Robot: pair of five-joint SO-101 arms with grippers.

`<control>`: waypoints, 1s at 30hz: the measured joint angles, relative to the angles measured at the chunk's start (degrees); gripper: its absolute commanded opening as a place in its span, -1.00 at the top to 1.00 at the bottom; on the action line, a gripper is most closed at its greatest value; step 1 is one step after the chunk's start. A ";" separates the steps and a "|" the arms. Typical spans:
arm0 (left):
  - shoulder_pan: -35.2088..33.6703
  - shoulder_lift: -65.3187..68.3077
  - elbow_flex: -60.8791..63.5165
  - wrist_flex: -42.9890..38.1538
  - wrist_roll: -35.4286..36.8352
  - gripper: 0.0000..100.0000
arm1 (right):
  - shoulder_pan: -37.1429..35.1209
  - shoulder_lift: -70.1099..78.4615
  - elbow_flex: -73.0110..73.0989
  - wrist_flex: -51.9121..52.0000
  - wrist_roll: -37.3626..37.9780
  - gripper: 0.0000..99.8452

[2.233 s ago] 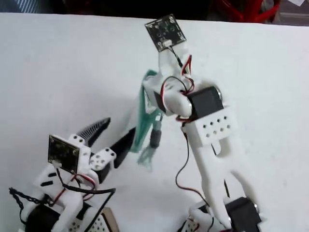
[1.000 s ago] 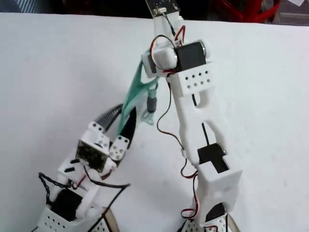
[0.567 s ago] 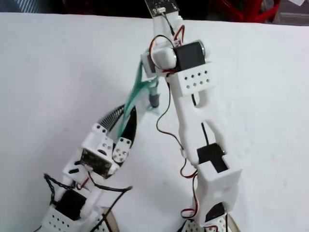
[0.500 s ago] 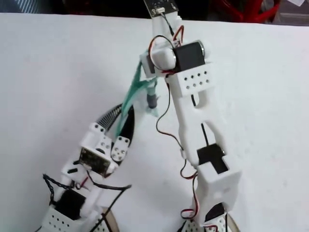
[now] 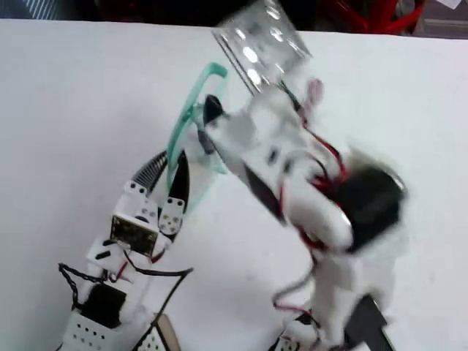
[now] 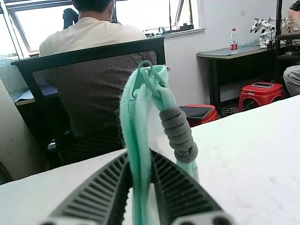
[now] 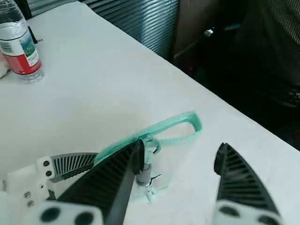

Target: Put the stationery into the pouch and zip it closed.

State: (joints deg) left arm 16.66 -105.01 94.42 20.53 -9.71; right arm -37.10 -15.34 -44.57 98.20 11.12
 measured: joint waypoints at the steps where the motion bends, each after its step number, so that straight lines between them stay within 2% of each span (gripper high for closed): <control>1: 0.00 0.00 0.00 0.00 0.00 0.95 | -0.53 -1.32 2.02 0.00 0.18 0.53; 4: 0.00 0.00 0.00 0.00 0.00 0.95 | -0.79 -2.20 8.97 -0.18 0.70 0.53; 9: 0.00 0.00 0.09 0.00 0.00 0.95 | -2.02 -0.53 14.24 -3.60 6.68 0.57; 12: 0.00 0.00 0.09 0.00 0.00 0.95 | -3.69 0.70 14.33 -5.45 7.56 0.66; 27: 0.00 0.00 0.09 0.00 0.00 0.95 | -3.25 12.31 9.93 -7.03 7.82 0.63; 30: 0.00 0.00 0.09 0.00 0.00 0.95 | -3.34 14.15 9.41 -7.03 7.82 0.73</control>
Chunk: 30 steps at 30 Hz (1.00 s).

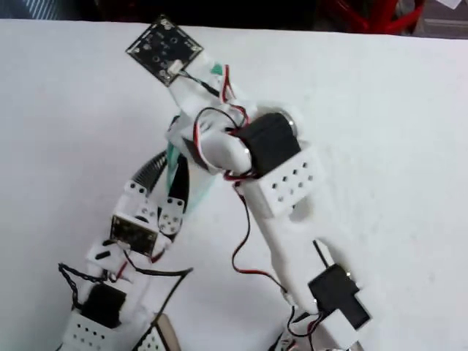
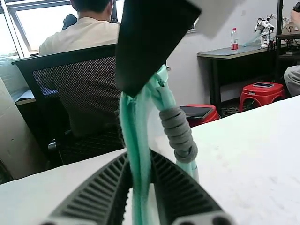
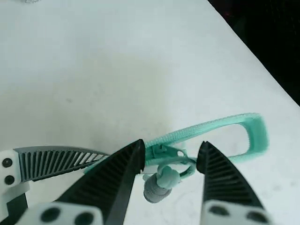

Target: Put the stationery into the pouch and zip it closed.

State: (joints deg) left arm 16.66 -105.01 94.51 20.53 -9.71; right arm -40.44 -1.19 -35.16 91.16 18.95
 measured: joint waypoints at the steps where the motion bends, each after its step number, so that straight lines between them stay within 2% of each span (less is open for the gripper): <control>1: 0.00 0.00 0.00 0.00 0.00 0.95 | 0.00 0.09 -0.09 0.00 0.00 0.80; 3: -0.09 0.00 0.00 0.00 0.00 0.95 | 0.00 0.09 -0.18 0.00 0.00 0.96; 4: -0.09 0.00 0.00 0.00 0.00 0.95 | 0.18 0.18 -0.26 0.00 0.00 0.97; 13: -0.09 0.00 0.44 0.00 0.00 0.95 | 1.32 0.18 -0.53 -0.62 0.00 0.96; 30: 0.00 0.00 0.00 0.00 0.00 0.95 | 10.46 0.97 -0.53 -5.54 0.00 0.96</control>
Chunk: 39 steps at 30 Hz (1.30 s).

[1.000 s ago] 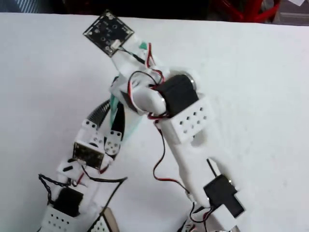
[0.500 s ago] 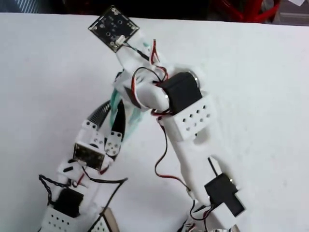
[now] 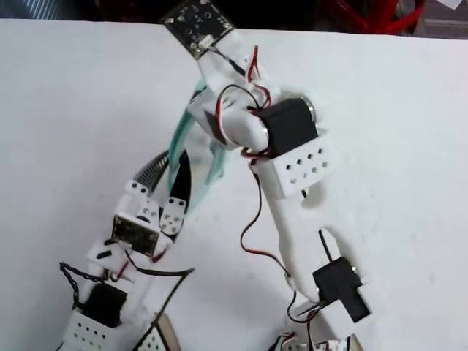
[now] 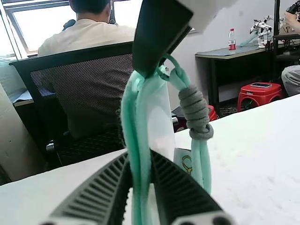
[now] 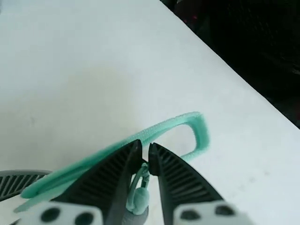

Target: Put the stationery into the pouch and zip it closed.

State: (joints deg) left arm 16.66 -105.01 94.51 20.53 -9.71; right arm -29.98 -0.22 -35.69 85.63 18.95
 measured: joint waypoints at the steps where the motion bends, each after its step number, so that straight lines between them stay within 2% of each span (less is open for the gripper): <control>1: 0.00 0.00 0.00 0.00 0.00 0.95 | 0.26 0.00 0.00 -0.44 0.00 0.96; 7: 0.00 0.00 0.09 0.00 0.00 0.95 | 5.01 0.00 0.00 -5.19 0.00 0.96; 14: 0.00 0.00 0.09 0.00 0.00 0.95 | 7.12 0.00 0.00 -6.42 0.00 0.95; 20: -0.09 0.00 0.09 0.00 0.00 0.95 | 1.85 0.00 -0.70 -0.18 0.00 0.58; 25: -0.09 0.00 0.09 0.00 0.00 0.95 | -2.20 -0.35 -1.41 3.16 -1.23 0.59; 39: -0.09 0.00 0.09 0.00 0.00 0.95 | -5.27 0.62 -3.25 3.52 -1.58 0.59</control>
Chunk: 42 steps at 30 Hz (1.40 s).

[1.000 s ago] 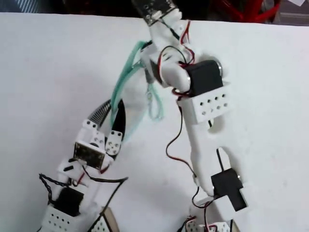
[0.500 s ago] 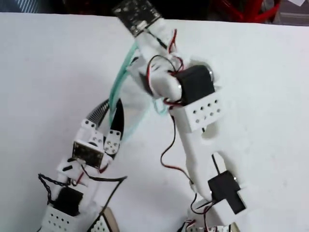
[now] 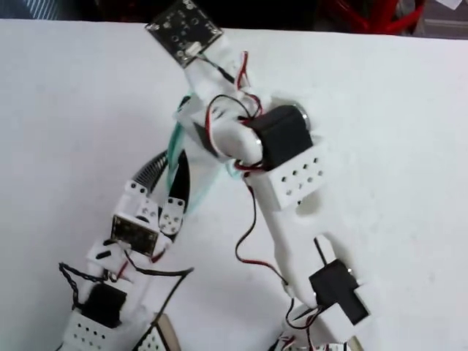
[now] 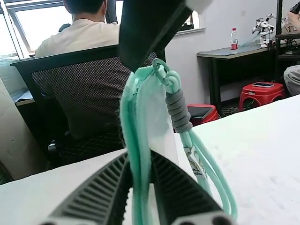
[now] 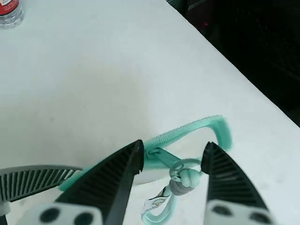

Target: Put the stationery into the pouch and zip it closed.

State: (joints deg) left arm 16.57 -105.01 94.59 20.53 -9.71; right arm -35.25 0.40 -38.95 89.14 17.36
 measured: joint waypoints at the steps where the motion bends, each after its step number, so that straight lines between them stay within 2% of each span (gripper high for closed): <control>1: 0.00 0.00 0.00 0.00 0.00 0.95 | 0.00 0.88 0.00 0.00 0.00 0.59; 5: -0.09 0.00 -0.09 0.00 0.00 0.95 | 0.97 4.84 -1.85 2.02 0.62 0.64; 10: 0.09 0.00 0.26 0.00 -0.09 0.95 | 2.02 7.56 -2.81 6.68 6.68 0.97; 20: 0.26 0.00 0.35 0.00 -0.09 0.95 | 2.99 2.20 1.32 7.56 9.05 0.96; 26: 0.35 0.00 0.44 0.53 -0.09 0.95 | 2.73 -4.92 13.89 7.47 17.14 0.96; 33: 0.53 0.09 0.44 0.62 -0.09 0.94 | 3.25 -11.43 21.36 7.38 22.59 0.96; 38: 0.62 0.09 0.53 0.62 -0.09 0.64 | 6.15 -13.01 24.35 7.30 25.05 0.96; 39: 0.62 0.09 0.53 0.62 -0.09 0.63 | 6.77 -13.01 24.62 7.38 25.05 0.96; 42: 0.00 1.05 0.70 2.37 -0.09 0.75 | 8.00 -14.07 25.05 7.82 24.79 0.95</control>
State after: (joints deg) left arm 16.57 -103.96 95.30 22.90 -9.80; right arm -27.25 -13.67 -13.89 96.97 42.15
